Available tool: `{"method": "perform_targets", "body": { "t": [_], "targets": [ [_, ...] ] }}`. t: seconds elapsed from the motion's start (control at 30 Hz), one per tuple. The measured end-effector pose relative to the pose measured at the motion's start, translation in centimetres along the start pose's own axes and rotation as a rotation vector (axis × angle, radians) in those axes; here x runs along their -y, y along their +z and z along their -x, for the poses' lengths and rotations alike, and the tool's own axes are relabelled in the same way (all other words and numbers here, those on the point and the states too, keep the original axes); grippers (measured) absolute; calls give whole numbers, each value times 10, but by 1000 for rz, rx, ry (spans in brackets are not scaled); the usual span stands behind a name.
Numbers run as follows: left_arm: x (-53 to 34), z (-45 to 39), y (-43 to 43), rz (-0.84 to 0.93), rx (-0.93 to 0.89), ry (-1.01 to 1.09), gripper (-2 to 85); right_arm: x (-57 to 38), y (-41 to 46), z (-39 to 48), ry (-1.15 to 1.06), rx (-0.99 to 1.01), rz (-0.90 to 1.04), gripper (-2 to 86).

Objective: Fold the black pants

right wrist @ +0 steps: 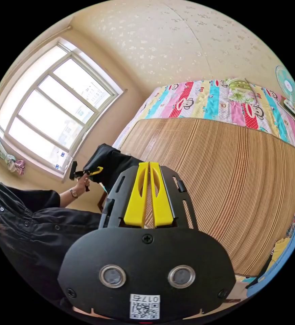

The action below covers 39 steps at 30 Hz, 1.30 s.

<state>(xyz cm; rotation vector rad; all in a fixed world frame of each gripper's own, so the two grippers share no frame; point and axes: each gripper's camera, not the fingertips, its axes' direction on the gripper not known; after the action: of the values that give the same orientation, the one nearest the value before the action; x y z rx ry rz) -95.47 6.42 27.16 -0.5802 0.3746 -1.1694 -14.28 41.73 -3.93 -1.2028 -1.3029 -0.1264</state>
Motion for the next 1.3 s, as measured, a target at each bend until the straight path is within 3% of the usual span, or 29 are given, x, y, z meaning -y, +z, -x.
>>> {"method": "perform_targets", "body": {
  "t": [0.17,0.23,0.33,0.43,0.5,0.53,0.57,0.63,0.7,0.73,0.9,0.97,1.03,1.17,1.23,1.3],
  "targets": [
    [82,-29,11,53,107,258,120,-65,3,-2,62,-196,142,6],
    [102,-31,21,53,122,264,121,-87,-6,-11,127,-217,152,6],
    [124,-23,57,111,86,181,103,-122,-23,-30,258,-167,112,6],
    [122,-6,94,180,52,-35,40,-153,-39,-48,373,-56,32,5],
    [110,-5,95,126,-48,-90,2,-167,-47,-57,415,-9,-7,5],
    [103,-11,104,154,-210,-44,-4,-174,-52,-63,440,7,-17,5],
    [93,-26,119,236,-414,27,-6,-178,-56,-68,455,20,-17,5],
    [65,-61,136,371,-493,146,-7,-178,-62,-75,449,32,-1,5],
    [37,-95,128,388,-344,295,-5,-173,-65,-82,421,25,47,5],
    [28,-104,109,309,-271,337,-1,-168,-67,-85,390,8,85,5],
    [64,-61,16,-80,-79,162,118,-164,-63,-104,347,-8,161,6],
    [92,-38,-15,-226,98,113,134,-167,-56,-117,355,46,173,6],
    [118,-28,-8,-162,141,180,129,-169,-52,-128,359,93,185,6],
    [148,-2,72,210,133,201,60,-172,-58,-156,370,198,184,5],
    [144,3,73,229,-1,137,46,-171,-68,-167,366,216,176,5],
    [125,-8,55,181,-163,203,41,-169,-81,-177,355,220,162,5]
  ]
}}
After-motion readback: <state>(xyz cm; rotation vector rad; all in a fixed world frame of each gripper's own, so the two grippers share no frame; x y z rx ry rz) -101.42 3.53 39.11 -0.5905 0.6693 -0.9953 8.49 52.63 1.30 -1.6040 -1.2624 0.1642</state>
